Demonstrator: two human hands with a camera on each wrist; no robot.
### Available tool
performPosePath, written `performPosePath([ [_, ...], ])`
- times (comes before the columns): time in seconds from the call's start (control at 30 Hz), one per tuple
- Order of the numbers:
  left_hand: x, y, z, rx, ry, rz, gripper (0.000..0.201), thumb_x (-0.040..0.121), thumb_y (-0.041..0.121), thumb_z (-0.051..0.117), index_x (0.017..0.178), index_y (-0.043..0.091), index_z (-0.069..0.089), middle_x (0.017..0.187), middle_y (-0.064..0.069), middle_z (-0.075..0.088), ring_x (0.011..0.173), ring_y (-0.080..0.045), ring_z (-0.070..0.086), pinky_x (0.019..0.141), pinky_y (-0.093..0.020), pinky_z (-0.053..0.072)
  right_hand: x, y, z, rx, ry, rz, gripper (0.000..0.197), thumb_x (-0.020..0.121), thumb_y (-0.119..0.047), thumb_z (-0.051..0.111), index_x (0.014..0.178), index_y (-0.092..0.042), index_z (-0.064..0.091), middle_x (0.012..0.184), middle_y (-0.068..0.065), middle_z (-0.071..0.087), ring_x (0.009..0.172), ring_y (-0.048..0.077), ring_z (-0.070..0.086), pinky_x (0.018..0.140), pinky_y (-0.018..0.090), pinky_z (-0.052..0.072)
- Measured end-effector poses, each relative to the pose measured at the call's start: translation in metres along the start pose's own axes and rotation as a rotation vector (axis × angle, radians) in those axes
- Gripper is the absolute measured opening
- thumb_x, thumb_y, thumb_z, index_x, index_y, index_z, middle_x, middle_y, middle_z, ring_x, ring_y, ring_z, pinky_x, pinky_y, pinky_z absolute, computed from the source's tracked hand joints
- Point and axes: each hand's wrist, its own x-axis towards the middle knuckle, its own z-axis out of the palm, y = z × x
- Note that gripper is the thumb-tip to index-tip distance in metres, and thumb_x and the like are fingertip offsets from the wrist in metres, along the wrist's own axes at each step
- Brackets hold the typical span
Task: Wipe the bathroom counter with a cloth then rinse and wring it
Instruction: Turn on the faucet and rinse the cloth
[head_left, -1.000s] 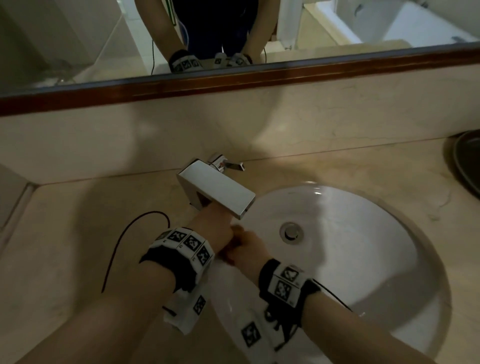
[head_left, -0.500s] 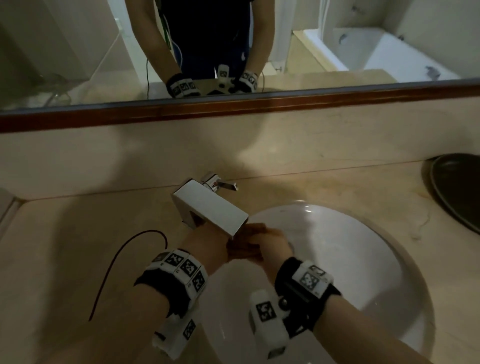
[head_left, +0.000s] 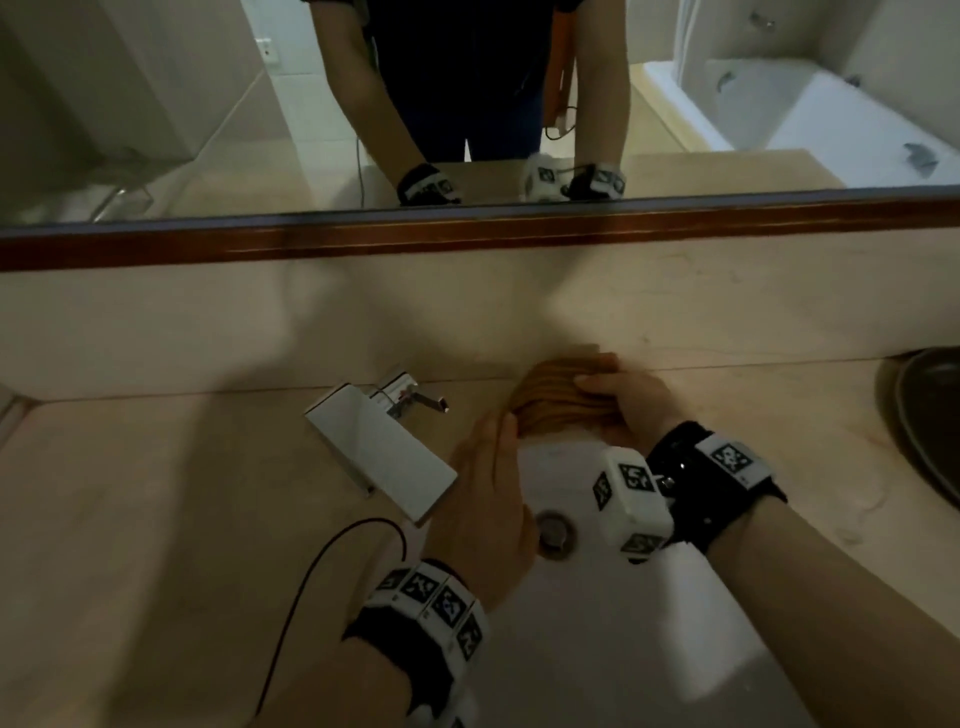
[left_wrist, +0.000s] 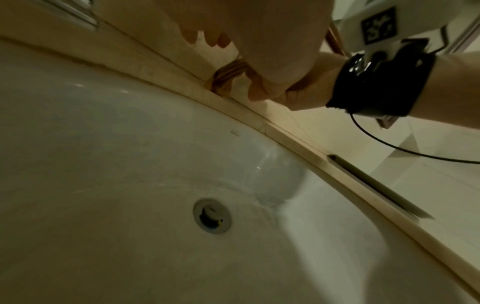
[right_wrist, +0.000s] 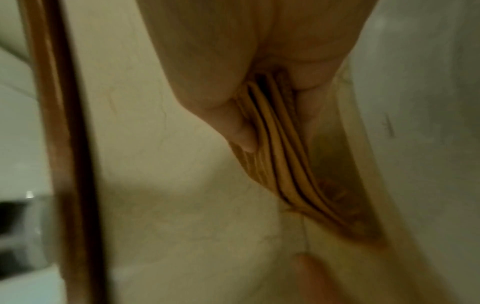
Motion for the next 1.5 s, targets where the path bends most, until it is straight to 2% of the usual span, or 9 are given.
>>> performPosePath([
  [0.2, 0.037, 0.014, 0.013, -0.127, 0.066, -0.042, 0.075, 0.096, 0.030, 0.044, 0.151, 0.016, -0.005, 0.160, -0.004, 0.001, 0.145, -0.019, 0.010, 0.119, -0.028, 0.010, 0.044, 0.010, -0.027, -0.820, 0.187, -0.326, 0.026, 0.086, -0.017, 0.065, 0.111, -0.008, 0.063, 0.106, 0.012, 0.067, 0.098, 0.030, 0.062, 0.088, 0.039, 0.050],
  [0.33, 0.061, 0.024, 0.023, -0.097, 0.156, -0.087, 0.074, 0.090, 0.037, 0.054, 0.150, 0.015, 0.017, 0.151, -0.006, 0.028, 0.131, -0.025, 0.037, 0.108, -0.039, 0.034, 0.048, 0.011, -0.035, -0.729, 0.105, -0.308, 0.025, 0.086, -0.016, 0.068, 0.110, -0.008, 0.063, 0.106, 0.012, 0.067, 0.095, 0.028, 0.064, 0.086, 0.040, 0.054],
  [0.47, 0.075, 0.035, 0.025, 0.000, 0.227, -0.153, 0.073, 0.081, 0.046, 0.061, 0.143, 0.019, 0.034, 0.142, -0.004, 0.043, 0.124, -0.025, 0.045, 0.103, -0.044, 0.038, 0.035, -0.002, -0.037, -0.276, -0.050, -0.143, 0.016, 0.084, -0.002, 0.065, 0.099, 0.004, 0.069, 0.085, 0.015, 0.071, 0.071, 0.024, 0.070, 0.057, 0.026, 0.056],
  [0.6, 0.080, 0.043, 0.014, -0.157, 0.250, -0.162, 0.057, 0.082, 0.027, 0.063, 0.136, 0.022, 0.045, 0.125, 0.001, 0.057, 0.112, -0.021, 0.054, 0.098, -0.037, 0.043, 0.027, -0.010, -0.039, -0.131, -0.265, -0.051, 0.020, 0.083, -0.004, 0.065, 0.102, 0.000, 0.070, 0.099, 0.018, 0.072, 0.095, 0.036, 0.068, 0.082, 0.045, 0.057],
  [0.77, 0.085, 0.050, 0.002, -0.731, 0.373, -0.293, 0.036, 0.086, -0.002, 0.052, 0.115, 0.016, 0.059, 0.087, 0.002, 0.066, 0.073, -0.008, 0.062, 0.068, -0.024, 0.054, 0.024, -0.007, -0.044, -0.248, -0.307, -0.148, 0.035, 0.079, -0.010, 0.073, 0.113, -0.006, 0.065, 0.108, 0.015, 0.070, 0.104, 0.031, 0.066, 0.092, 0.042, 0.053],
  [0.87, 0.090, 0.052, 0.004, -0.991, 0.333, -0.372, 0.035, 0.084, -0.012, 0.049, 0.109, 0.011, 0.060, 0.087, 0.005, 0.063, 0.075, -0.003, 0.061, 0.064, -0.009, 0.049, 0.021, -0.004, -0.045, -0.385, -0.304, -0.186, 0.038, 0.082, -0.008, 0.071, 0.118, -0.015, 0.060, 0.106, 0.000, 0.068, 0.097, 0.013, 0.066, 0.078, 0.020, 0.054],
  [1.03, 0.085, 0.036, 0.014, -1.092, 0.282, -0.391, 0.043, 0.077, -0.014, 0.055, 0.100, 0.021, 0.062, 0.093, 0.000, 0.068, 0.078, -0.007, 0.066, 0.058, -0.014, 0.051, 0.020, -0.005, -0.039, -0.544, -0.316, -0.227, 0.033, 0.081, -0.014, 0.075, 0.111, -0.018, 0.063, 0.102, 0.001, 0.070, 0.093, 0.013, 0.067, 0.070, 0.014, 0.052],
  [1.2, 0.070, 0.014, 0.020, -0.755, 0.276, -0.255, 0.042, 0.071, 0.012, 0.062, 0.110, 0.029, 0.060, 0.114, 0.004, 0.059, 0.104, -0.013, 0.058, 0.087, -0.032, 0.052, 0.033, 0.007, -0.027, -0.781, 0.091, -0.345, 0.027, 0.078, -0.030, 0.078, 0.096, -0.021, 0.061, 0.086, -0.002, 0.066, 0.080, 0.016, 0.063, 0.065, 0.030, 0.053],
  [1.5, 0.070, -0.010, 0.016, -0.366, 0.248, -0.006, 0.069, 0.082, 0.040, 0.051, 0.144, 0.015, 0.036, 0.146, -0.002, 0.039, 0.130, -0.014, 0.041, 0.106, -0.031, 0.040, 0.044, 0.028, 0.019, -0.735, 0.094, -0.359, 0.018, 0.084, -0.029, 0.070, 0.086, -0.012, 0.074, 0.077, 0.002, 0.071, 0.074, 0.018, 0.068, 0.068, 0.031, 0.056],
])
